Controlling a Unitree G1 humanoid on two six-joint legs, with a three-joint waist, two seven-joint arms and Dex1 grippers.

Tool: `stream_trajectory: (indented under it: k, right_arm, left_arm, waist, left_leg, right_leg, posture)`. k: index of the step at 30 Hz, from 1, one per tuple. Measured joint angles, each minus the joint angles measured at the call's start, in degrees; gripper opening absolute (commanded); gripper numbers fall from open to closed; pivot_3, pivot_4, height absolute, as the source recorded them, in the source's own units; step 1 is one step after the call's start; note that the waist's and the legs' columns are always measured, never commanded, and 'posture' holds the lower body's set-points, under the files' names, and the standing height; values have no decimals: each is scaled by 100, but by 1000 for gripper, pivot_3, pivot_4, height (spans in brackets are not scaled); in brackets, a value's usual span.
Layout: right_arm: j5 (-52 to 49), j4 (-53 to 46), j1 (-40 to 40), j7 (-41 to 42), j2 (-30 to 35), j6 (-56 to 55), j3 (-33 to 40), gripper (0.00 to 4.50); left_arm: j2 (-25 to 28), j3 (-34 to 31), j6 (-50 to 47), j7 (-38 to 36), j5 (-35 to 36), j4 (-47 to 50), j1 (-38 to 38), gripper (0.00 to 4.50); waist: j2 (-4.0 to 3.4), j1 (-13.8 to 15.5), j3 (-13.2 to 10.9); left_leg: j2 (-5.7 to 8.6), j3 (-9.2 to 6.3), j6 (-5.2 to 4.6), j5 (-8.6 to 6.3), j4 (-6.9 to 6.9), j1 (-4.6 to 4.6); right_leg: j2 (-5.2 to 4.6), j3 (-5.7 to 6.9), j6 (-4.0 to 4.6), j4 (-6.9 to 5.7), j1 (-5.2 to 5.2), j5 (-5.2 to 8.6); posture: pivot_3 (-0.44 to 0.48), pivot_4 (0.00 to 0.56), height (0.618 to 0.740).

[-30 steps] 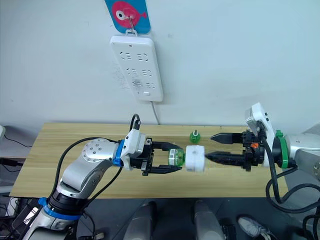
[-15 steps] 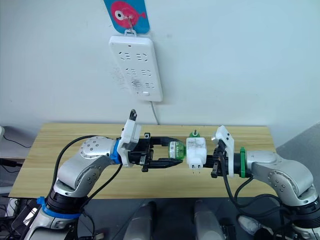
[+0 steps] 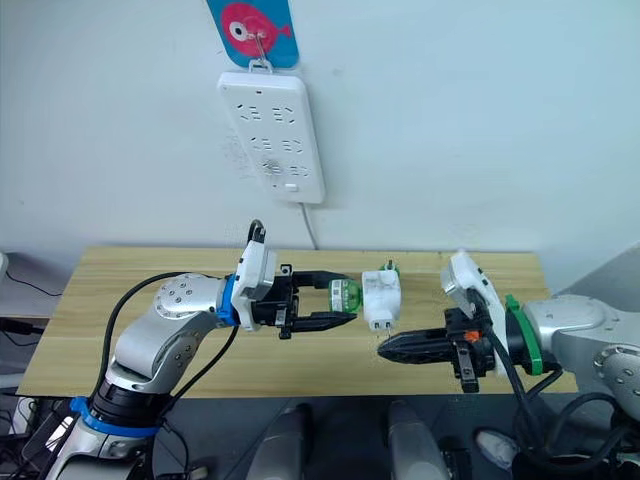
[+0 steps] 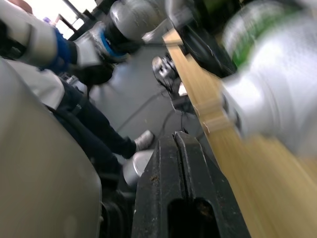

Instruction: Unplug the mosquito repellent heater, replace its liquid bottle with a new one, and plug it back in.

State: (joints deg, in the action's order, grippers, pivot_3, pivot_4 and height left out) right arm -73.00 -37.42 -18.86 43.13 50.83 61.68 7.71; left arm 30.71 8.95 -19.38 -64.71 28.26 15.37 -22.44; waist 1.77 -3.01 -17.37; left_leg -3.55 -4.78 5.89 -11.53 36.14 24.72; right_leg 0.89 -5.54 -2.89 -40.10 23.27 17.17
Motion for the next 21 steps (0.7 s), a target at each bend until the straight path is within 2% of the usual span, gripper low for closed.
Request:
stream_trajectory:
  k: [3, 8, 15, 17, 21]
  right_arm:
    - [186, 199, -193, -281, -225, -109, -118, 0]
    - [193, 289, -225, -326, -224, -135, -168, 0]
    - [-733, 417, -181, -663, -52, -134, 457, 0]
    - [-536, 437, 122, -577, 232, -179, 629, 0]
    - [565, 302, 820, 20, 797, -523, 624, 0]
  left_arm:
    - [-9, 14, -20, -49, 39, 11, 30, 2300]
    - [-98, 15, -284, 77, 134, 15, 32, 2300]
    - [-72, -24, -226, 112, 112, 6, 54, 2300]
    - [-72, -38, -77, 109, 56, -37, 95, 2300]
    - [-93, -61, 31, 108, 54, -154, 115, 2300]
  waist:
    - [0, -9, 0]
    - [0, 13, 0]
    - [0, 10, 0]
    - [0, 37, 0]
    - [-1, 65, 0]
  left_leg:
    - [2, 0, 0, 0, 0, 1]
    - [2, -1, 0, 0, -1, 2]
    - [1, -1, 0, 0, -2, 2]
    - [3, -1, 0, 0, -2, 3]
    - [3, 1, 0, 0, -1, 2]
  right_leg:
    - [-1, 0, 0, 2, 0, 0]
    - [-2, 2, 0, 2, 1, 0]
    - [-1, 1, 0, 2, 1, 0]
    - [-2, 2, 0, 3, 1, 0]
    - [-2, 0, 0, 5, 1, 0]
  posture:
    - [-56, 249, 735]
    - [-46, 251, 735]
    - [-55, 256, 735]
    - [-61, 257, 735]
    - [-61, 258, 735]
